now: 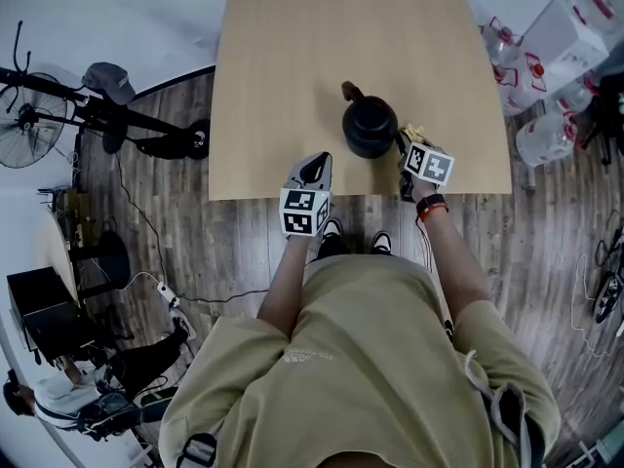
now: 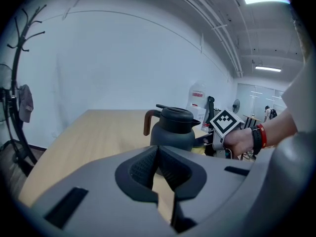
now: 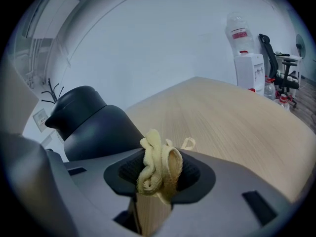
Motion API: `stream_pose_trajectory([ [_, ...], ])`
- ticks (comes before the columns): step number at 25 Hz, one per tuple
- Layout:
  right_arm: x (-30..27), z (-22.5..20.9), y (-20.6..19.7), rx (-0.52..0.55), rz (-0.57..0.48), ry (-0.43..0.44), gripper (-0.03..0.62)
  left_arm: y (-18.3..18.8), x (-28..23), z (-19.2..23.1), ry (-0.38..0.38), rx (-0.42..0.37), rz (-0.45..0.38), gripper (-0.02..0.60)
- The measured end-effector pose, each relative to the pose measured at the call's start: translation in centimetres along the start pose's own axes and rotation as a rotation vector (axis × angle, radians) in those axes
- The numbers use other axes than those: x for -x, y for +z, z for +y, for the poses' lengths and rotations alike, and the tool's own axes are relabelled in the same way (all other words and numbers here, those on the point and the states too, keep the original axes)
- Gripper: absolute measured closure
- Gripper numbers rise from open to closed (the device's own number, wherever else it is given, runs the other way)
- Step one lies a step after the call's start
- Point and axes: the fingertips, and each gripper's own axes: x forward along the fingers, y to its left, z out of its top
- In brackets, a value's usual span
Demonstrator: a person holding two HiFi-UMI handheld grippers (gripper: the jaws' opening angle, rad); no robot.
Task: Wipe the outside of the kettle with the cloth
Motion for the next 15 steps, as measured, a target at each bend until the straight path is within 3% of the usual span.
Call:
stream_pose_trajectory([
  [6, 1.7, -0.1, -1.5, -0.051, -0.021, -0.013, 0.431, 0.0, 0.5, 0.0, -0.016, -0.005, -0.014, 0.557],
  [15, 4.0, 4.6, -8.5, -0.170, 0.039, 0.047, 0.431, -0.7, 1.9, 1.5, -0.031, 0.002, -0.017, 0.557],
])
